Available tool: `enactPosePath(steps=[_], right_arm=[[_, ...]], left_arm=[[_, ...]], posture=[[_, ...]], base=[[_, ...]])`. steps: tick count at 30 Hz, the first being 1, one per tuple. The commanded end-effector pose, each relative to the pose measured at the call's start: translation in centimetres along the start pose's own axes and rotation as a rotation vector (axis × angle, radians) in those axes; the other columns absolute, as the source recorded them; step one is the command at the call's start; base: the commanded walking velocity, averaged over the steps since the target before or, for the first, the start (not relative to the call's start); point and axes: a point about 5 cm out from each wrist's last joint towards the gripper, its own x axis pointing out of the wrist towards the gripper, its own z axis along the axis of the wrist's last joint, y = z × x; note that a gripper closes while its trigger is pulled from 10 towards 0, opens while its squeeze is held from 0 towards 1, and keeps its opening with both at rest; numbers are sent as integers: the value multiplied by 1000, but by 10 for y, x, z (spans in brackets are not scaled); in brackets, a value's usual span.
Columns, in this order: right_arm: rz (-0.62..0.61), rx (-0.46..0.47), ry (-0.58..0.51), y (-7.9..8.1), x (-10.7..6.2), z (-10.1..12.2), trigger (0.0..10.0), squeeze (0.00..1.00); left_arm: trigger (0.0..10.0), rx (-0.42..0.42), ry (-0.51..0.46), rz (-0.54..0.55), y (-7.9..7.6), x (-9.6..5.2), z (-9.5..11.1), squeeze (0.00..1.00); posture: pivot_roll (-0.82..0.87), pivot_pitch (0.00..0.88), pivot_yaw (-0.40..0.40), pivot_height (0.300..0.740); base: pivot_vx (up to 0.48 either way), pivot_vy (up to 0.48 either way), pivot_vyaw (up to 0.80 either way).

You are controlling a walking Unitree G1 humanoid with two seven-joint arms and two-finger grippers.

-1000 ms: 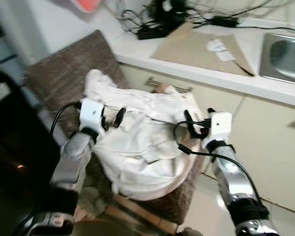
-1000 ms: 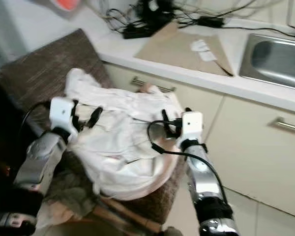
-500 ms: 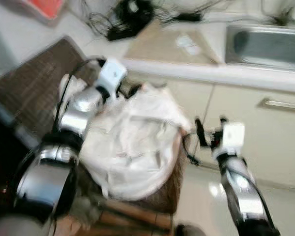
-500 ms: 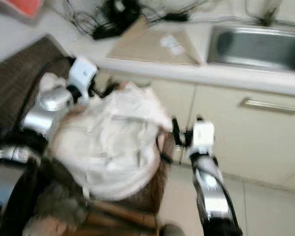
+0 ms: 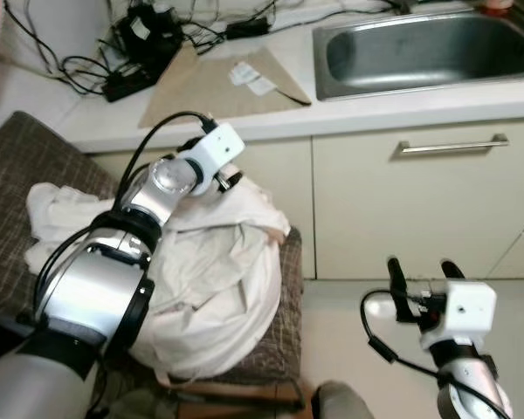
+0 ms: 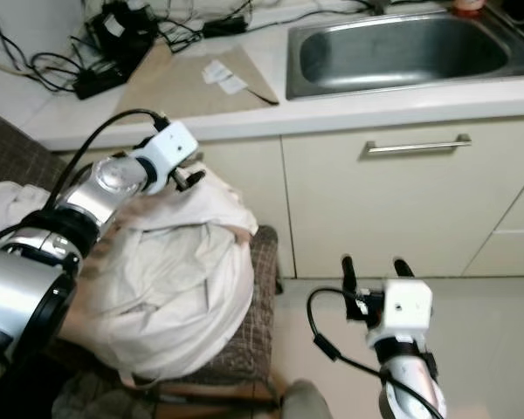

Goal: Clothes washing

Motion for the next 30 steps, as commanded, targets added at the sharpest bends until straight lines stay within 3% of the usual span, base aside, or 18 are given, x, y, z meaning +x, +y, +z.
enactPosePath(steps=[1, 11, 21, 26, 27, 30], right_arm=[[5, 8, -22, 2, -1, 9, 10000, 0], [37, 41, 10, 7, -9, 22, 10000, 0], [74, 46, 53, 9, -11, 24, 10000, 0], [81, 47, 60, 10, -11, 25, 10000, 0], [82, 44, 64, 10, -11, 25, 10000, 0], [83, 43, 68, 10, -10, 25, 10000, 0]], left_arm=[[10000, 26, 43, 33, 11, -4, -3, 0], [10000, 17, 127, 59, 11, -5, -15, 0], [10000, 147, 308, 16, 7, -14, -49, 0], [10000, 79, 318, -43, -4, -12, -54, 0], [10000, 23, 324, -92, -15, -11, -57, 0], [10000, -30, 323, -119, -24, -9, -59, 0]], posture=[[-545, 92, 213, 719], [-557, 128, 190, 719], [-535, 152, 164, 719], [-534, 160, 160, 719], [-534, 160, 160, 719], [-546, 164, 161, 719]], base=[[0, 0, 0], [0, 0, 0], [0, 0, 0], [0, 0, 0], [0, 0, 0], [0, 0, 0]])
